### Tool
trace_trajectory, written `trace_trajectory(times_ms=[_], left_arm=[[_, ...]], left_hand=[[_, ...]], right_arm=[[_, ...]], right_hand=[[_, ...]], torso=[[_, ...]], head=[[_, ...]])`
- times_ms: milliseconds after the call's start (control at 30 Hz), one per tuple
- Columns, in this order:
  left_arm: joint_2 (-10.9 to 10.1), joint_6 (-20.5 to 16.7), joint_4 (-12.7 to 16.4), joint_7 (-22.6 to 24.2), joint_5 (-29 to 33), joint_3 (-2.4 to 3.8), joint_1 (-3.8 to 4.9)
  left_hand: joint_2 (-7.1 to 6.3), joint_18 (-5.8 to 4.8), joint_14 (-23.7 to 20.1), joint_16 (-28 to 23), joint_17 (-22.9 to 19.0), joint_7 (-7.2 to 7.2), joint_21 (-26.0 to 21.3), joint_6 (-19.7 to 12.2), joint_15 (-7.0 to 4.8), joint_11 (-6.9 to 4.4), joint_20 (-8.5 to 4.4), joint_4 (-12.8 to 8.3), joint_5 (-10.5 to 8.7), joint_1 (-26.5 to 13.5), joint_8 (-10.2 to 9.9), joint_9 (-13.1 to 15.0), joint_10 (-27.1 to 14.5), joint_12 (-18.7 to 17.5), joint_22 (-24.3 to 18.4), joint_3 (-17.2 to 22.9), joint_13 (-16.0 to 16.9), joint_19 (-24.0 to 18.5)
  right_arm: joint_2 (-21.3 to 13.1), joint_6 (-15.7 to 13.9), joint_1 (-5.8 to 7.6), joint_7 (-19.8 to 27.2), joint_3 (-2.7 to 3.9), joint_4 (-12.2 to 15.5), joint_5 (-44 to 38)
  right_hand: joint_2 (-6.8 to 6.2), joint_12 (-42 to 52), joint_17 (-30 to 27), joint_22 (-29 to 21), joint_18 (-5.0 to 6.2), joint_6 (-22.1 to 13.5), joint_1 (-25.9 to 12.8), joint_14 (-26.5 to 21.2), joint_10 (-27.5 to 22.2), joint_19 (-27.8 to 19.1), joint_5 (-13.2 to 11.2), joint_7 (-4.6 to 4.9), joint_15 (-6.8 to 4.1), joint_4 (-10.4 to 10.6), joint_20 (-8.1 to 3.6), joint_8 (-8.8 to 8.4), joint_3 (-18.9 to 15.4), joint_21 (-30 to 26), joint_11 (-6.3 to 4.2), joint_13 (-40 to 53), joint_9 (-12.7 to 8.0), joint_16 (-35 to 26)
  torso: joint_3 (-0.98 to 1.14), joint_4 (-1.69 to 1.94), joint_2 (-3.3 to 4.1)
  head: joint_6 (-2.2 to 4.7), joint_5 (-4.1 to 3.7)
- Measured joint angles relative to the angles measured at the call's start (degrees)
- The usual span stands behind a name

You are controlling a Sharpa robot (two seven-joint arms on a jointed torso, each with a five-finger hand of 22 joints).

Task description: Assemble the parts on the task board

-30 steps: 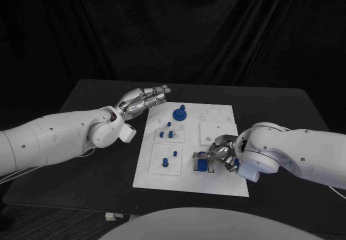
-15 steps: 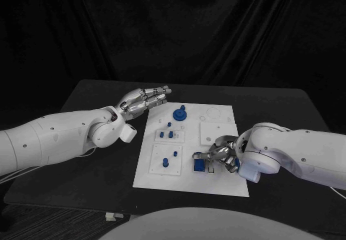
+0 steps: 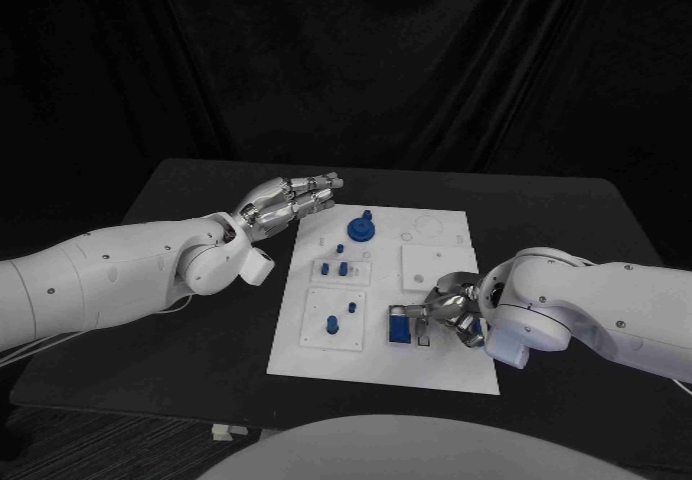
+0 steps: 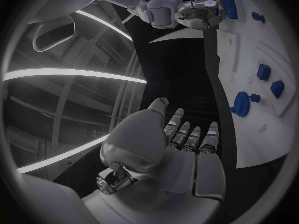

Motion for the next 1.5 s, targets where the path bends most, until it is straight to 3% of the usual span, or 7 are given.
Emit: trace_trajectory(times_ms=[133, 433, 533, 667, 933, 1267, 1500], left_arm=[[-0.1, 0.0, 0.0, 0.0, 0.0, 0.00, -0.01], [-0.2, 0.0, 0.0, -0.1, 0.0, 0.00, -0.04], [-0.3, 0.0, 0.0, -0.1, 0.0, 0.00, -0.05], [-0.4, 0.0, 0.0, -0.1, 0.0, 0.00, -0.06], [-0.5, 0.0, 0.1, -0.1, 0.0, 0.00, -0.07], [-0.6, 0.0, 0.2, -0.2, 0.0, -0.01, -0.08], [-0.7, 0.0, 0.3, -0.2, 0.0, -0.01, -0.09]], left_hand=[[0.00, 0.00, 0.0, 0.0, 0.0, 0.00, 0.0, 0.0, 0.00, 0.00, 0.00, 0.0, 0.00, 0.0, 0.0, 0.0, 0.0, 0.0, 0.0, 0.0, 0.0, 0.0], [0.00, 0.01, 0.0, 0.0, 0.0, 0.21, 0.2, 0.2, 0.00, 0.00, 0.00, 0.0, 0.00, 0.0, 0.0, 0.0, 0.0, 0.0, 0.1, 0.0, 0.0, 0.0], [0.00, 0.00, 0.0, 0.0, 0.0, 0.21, 0.2, 0.2, 0.00, 0.00, 0.00, 0.0, 0.00, 0.0, 0.2, 0.0, 0.0, 0.2, 0.2, 0.0, 0.0, 0.0], [0.00, 0.00, 0.0, 0.0, 0.0, 0.21, 0.2, 0.2, 0.00, 0.00, 0.00, 0.0, 0.00, 0.0, 0.2, 0.0, 0.0, 0.2, 0.2, 0.0, 0.0, 0.0], [-0.23, 0.00, 0.0, 0.0, 0.0, 0.21, 0.2, 0.2, 0.00, 0.00, 0.00, 0.2, 0.00, 0.2, 0.2, 0.0, 0.0, 0.2, 0.2, 0.2, 0.0, 0.0], [-0.23, 0.00, 0.0, 0.0, 0.0, 0.21, 0.2, 0.2, 0.00, 0.19, 0.00, 0.2, 0.00, 0.2, 0.2, 0.0, 0.2, 0.2, 0.1, 0.2, 0.1, 0.0], [-0.23, 0.00, 0.0, 0.0, 0.0, 0.21, 0.2, 0.2, 0.00, 0.19, 0.00, 0.2, 0.00, 0.2, 0.2, 0.0, 0.2, 0.2, 0.1, 0.2, 0.0, 0.0]], right_arm=[[-1.6, -0.4, 0.67, 0.3, -0.09, 1.6, -0.2], [-6.2, -1.1, 4.40, 2.3, 0.02, 6.1, -0.9], [-7.9, -1.3, 4.97, 3.0, 0.02, 6.9, -1.3], [-10.2, -1.3, 5.34, 3.3, -0.03, 7.1, -2.3], [-13.6, 0.9, 5.46, 2.0, -0.08, 6.6, -10.4], [-15.2, 4.8, 3.81, -0.1, -0.08, 7.0, -25.7], [-14.9, 5.6, 2.77, -0.5, -0.09, 7.2, -30.8]], right_hand=[[1.14, 0.0, 0.0, 0.0, -0.01, -0.1, 1.1, 0.0, 0.0, 0.0, 1.3, -0.09, 0.00, -0.2, 0.00, 1.10, -0.7, 0.0, 0.00, 0.0, 0.3, 0.0], [2.04, 0.0, 0.0, 0.0, -0.01, -0.4, 6.9, 0.0, 0.0, 0.2, 3.5, -0.64, 0.00, -1.3, -0.22, 3.54, -2.1, 0.5, 0.00, 0.0, 1.0, 0.0], [2.38, 0.0, 0.0, 0.0, -0.01, -0.2, 7.7, 0.0, 0.0, 0.7, 4.2, -0.84, 0.00, -1.4, -0.31, 4.19, -2.2, 1.2, 0.00, 0.0, 1.1, 0.0], [2.91, 0.0, 0.0, 0.0, -0.02, -0.2, 9.1, 0.0, 0.0, 0.7, 7.1, -0.84, 0.00, -1.9, -0.31, 4.19, -2.7, 1.3, 0.00, 0.0, 0.9, 0.0], [3.65, 0.0, 0.0, 0.0, -0.02, -0.4, 12.0, 0.0, 0.0, 1.2, 14.5, -1.10, 0.00, -2.4, -0.41, 3.34, -3.2, 2.2, 0.00, 0.0, -1.5, 0.0], [4.32, 0.0, 0.0, 0.0, -0.02, 2.7, 12.7, 0.0, 0.0, 2.0, 15.5, -1.45, 0.00, -2.0, -0.73, 1.23, -3.9, 4.3, 0.00, 0.0, -4.8, 0.0], [4.40, 0.0, 0.0, 0.0, -0.02, 4.0, 13.1, 0.0, 0.0, 2.2, 15.5, -1.41, -0.01, -2.0, -0.93, 0.24, -4.2, 4.5, 0.00, 0.0, -6.1, 0.0]], torso=[[-0.01, -0.01, 0.00], [-0.02, 0.00, -0.04], [-0.02, -0.03, -0.05], [-0.02, -0.03, -0.05], [-0.05, -0.05, -0.07], [-0.08, -0.03, -0.04], [-0.07, -0.04, 0.03]], head=[[0.00, 0.06], [0.00, -0.07], [0.00, -0.07], [0.00, -0.12], [0.00, -0.18], [0.00, -0.29], [0.00, -0.23]])
